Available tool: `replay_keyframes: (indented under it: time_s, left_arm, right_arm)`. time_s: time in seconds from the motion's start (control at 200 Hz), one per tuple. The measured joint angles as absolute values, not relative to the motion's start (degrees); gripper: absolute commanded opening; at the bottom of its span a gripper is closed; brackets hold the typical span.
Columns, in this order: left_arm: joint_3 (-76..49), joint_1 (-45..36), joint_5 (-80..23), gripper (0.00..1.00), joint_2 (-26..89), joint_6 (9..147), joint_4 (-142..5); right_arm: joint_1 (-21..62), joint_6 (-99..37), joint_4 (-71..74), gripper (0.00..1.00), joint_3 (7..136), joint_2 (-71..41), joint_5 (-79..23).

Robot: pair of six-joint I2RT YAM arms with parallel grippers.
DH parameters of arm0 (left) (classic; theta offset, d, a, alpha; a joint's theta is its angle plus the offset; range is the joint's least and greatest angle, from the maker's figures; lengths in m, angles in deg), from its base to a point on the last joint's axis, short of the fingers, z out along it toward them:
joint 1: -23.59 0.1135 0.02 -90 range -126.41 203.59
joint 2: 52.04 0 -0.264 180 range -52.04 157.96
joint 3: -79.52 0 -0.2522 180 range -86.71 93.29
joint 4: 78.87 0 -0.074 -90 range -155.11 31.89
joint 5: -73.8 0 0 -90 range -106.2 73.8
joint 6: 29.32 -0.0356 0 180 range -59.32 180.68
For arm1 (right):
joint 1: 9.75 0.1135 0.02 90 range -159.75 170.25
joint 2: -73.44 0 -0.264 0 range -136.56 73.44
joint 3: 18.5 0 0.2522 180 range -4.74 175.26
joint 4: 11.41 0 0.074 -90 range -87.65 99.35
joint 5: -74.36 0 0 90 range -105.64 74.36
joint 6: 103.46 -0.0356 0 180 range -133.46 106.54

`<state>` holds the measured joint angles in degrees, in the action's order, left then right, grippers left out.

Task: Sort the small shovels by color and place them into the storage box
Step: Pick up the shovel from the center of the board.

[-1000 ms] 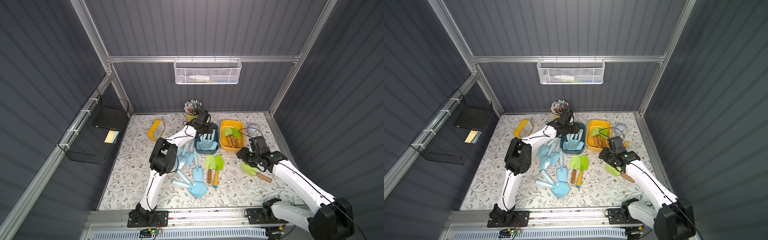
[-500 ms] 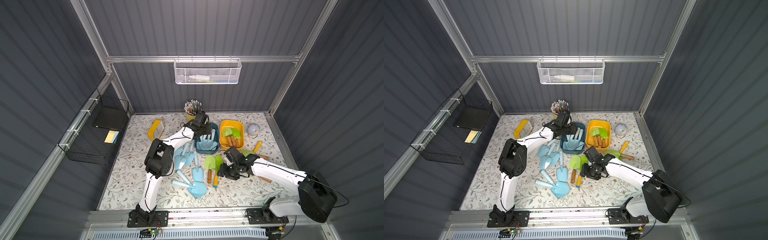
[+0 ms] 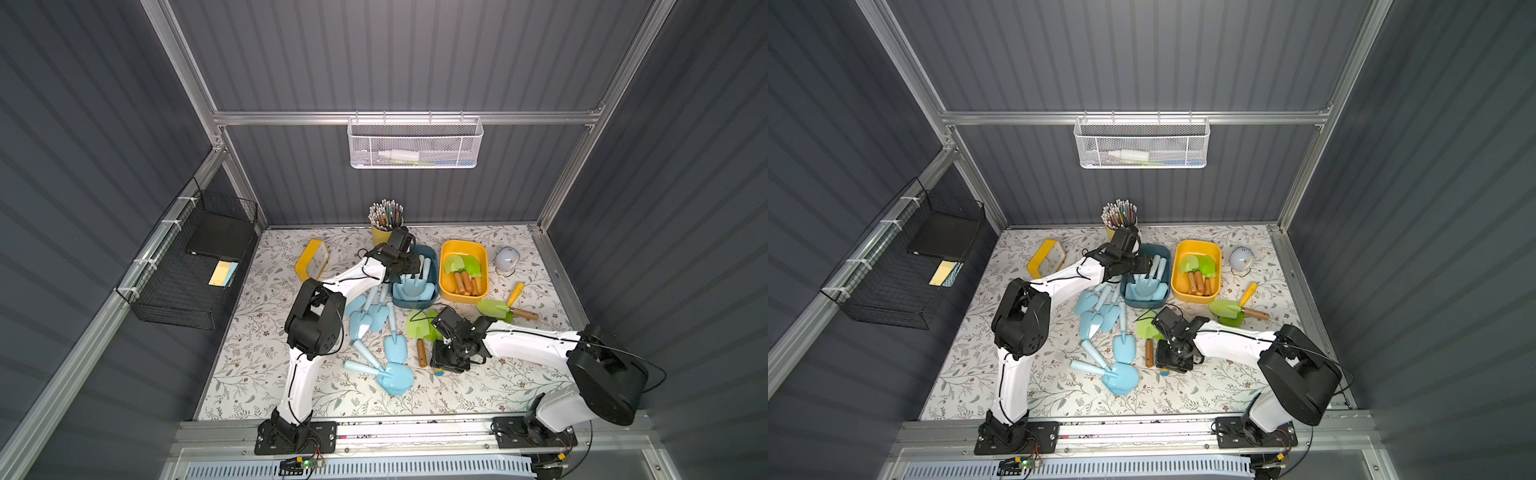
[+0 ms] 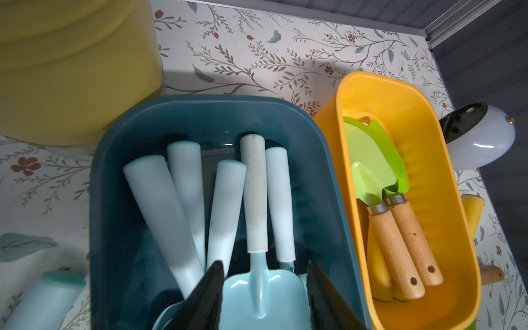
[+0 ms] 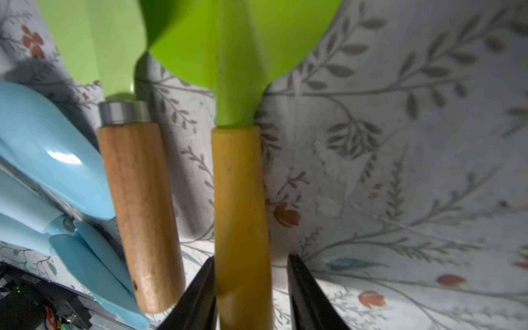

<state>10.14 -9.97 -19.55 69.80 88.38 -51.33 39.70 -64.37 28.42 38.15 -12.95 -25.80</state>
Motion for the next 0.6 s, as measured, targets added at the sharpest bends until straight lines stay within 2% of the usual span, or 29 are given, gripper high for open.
replay_keyframes:
  time_s: [0.085, 0.195, 0.405, 0.6]
  left_arm:
    - [10.08, -9.97, -19.55, 0.49, 69.78, 88.36, -51.5]
    - [10.01, -9.97, -19.68, 0.49, 69.78, 88.25, -51.59]
    - [10.01, -9.97, -20.65, 0.5, 69.78, 87.64, -51.76]
    - [10.01, -9.97, -21.26, 0.5, 69.78, 87.29, -53.16]
  right_arm:
    - [39.7, -66.21, 27.58, 0.17, 37.19, -12.18, -25.18]
    - [39.73, -67.91, 25.86, 0.1, 35.02, -10.06, -24.53]
    - [39.66, -69.4, 29.42, 0.08, 30.43, -0.95, -23.33]
    - [36.16, -66.23, 35.43, 0.1, 35.0, 10.68, -21.99]
